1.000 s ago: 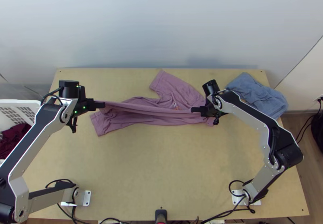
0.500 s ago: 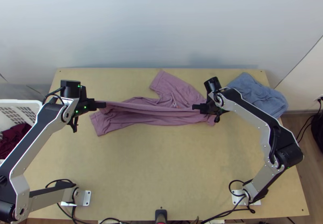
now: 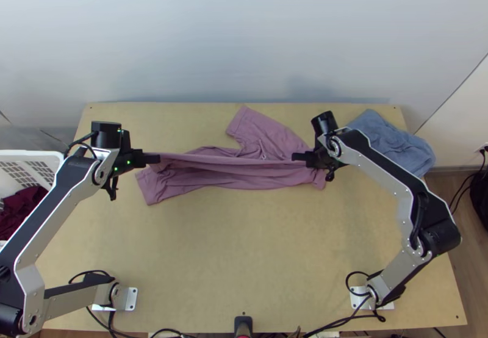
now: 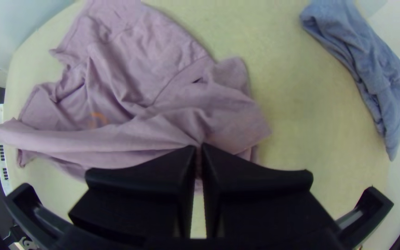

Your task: Fold the t-shirt

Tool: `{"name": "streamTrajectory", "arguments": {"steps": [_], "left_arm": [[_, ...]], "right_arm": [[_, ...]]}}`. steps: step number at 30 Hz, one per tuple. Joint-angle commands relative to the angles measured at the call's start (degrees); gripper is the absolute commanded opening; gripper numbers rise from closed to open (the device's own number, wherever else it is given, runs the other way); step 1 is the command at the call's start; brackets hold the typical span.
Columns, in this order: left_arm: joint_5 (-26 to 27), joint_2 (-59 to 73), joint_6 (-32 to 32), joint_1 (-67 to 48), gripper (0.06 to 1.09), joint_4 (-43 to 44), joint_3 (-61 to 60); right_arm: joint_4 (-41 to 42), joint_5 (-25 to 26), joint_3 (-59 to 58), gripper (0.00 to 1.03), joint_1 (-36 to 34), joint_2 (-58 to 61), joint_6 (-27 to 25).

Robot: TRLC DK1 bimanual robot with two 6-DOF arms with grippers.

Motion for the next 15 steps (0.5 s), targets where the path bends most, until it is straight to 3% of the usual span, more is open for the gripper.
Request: {"name": "streamTrajectory", "arguments": {"steps": [1, 15], "left_arm": [[0.0, -0.4, 0.1, 1.1, 0.1, -0.4, 3.2], [-4.5, -2.5, -1.2, 2.4, 0.1, -5.2, 25.8]], "right_arm": [[-1.3, -0.1, 4.5, 0.03, -1.6, -3.4, 0.3], [-4.7, -1.1, 21.7, 0.03, -4.7, -17.3, 0.2]]}}
